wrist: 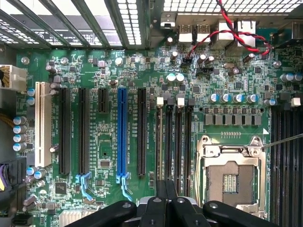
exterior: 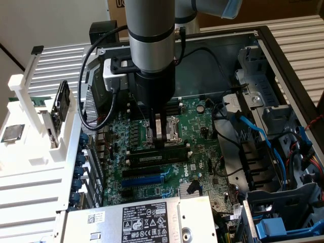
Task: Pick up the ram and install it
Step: 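Press down the ram until it locks into place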
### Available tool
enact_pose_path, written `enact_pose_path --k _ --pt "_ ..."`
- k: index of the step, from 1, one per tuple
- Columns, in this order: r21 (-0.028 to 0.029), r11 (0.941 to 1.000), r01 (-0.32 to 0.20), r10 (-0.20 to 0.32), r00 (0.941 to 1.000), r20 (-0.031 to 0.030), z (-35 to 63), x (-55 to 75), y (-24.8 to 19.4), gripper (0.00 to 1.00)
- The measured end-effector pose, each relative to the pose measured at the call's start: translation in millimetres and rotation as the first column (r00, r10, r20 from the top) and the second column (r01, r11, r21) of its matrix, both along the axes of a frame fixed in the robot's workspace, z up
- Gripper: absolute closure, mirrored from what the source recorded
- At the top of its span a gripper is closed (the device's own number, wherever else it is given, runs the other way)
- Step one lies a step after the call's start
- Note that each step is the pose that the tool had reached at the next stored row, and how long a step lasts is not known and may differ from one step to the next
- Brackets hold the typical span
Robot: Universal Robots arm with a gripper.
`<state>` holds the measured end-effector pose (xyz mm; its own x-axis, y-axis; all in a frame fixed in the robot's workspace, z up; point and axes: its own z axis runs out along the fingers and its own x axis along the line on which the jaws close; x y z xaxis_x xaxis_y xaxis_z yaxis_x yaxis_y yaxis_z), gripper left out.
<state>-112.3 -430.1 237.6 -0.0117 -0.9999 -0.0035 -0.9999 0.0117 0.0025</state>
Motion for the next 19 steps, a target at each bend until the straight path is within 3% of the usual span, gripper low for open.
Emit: enact_pose_path --k 4,6,19 --pt "-0.0012 1.0 0.0 0.0 1.0 0.0 -2.5 1.5 0.1 0.9" --pt "-0.0016 1.0 0.0 0.0 1.0 0.0001 -3.8 1.5 4.0 0.9" --pt "-0.0035 1.0 -0.001 0.001 1.0 0.0 -4.5 1.3 1.7 0.9"
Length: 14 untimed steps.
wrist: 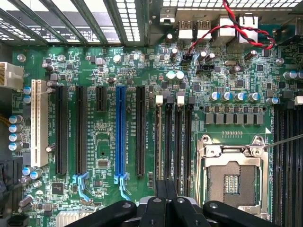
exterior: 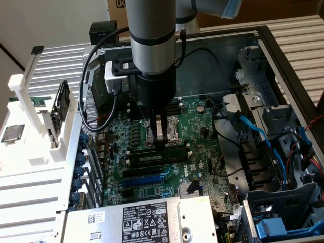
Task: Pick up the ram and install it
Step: 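Press down the ram until it locks into place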
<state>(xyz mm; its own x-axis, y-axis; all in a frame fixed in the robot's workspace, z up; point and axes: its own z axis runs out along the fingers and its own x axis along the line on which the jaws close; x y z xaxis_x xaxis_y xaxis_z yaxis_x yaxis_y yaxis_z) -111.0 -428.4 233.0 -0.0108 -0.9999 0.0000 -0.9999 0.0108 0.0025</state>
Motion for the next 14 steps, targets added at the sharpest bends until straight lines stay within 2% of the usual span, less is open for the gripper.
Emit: enact_pose_path --k 14 --pt "-0.0008 1.0 0.0 0.0 1.0 0.0 -1.4 0.0 0.0 0.9"
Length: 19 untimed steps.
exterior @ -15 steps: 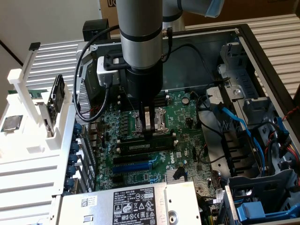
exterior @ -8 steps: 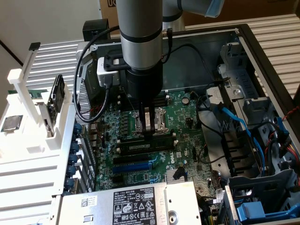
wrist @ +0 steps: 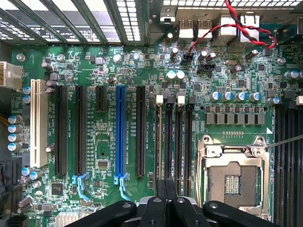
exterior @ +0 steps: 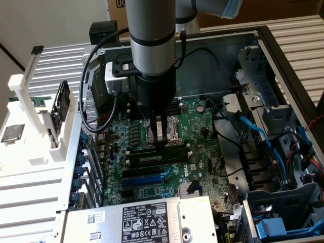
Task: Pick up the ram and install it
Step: 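Press down the ram until it locks into place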
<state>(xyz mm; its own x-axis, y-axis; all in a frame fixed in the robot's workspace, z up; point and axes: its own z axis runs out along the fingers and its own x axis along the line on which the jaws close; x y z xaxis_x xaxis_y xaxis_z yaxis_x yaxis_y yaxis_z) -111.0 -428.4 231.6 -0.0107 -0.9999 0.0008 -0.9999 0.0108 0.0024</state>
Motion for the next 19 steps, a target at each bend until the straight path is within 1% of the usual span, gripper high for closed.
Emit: enact_pose_path --k 19 --pt "-0.0003 1.0 0.0 0.0 1.0 -0.0001 -1.1 -1.2 -0.5 0.9"
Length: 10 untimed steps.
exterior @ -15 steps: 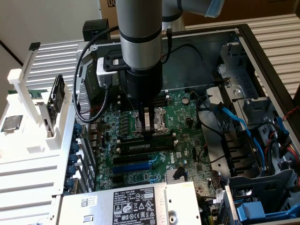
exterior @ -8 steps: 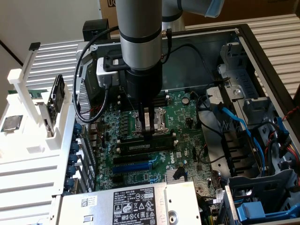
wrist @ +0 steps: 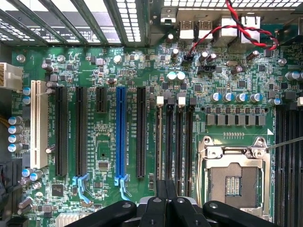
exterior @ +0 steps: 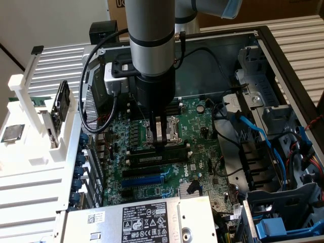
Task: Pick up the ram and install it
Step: 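Press down the ram until it locks into place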
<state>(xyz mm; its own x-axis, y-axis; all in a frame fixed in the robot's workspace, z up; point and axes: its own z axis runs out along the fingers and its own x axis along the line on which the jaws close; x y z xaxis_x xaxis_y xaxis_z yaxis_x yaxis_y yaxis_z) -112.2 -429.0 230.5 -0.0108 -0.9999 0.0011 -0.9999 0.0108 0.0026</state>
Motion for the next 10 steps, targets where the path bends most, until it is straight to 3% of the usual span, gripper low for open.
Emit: enact_pose_path --k 10 --pt "0.0002 1.0 0.0 0.0 1.0 0.0001 -1.5 0.0 -0.7 0.9"
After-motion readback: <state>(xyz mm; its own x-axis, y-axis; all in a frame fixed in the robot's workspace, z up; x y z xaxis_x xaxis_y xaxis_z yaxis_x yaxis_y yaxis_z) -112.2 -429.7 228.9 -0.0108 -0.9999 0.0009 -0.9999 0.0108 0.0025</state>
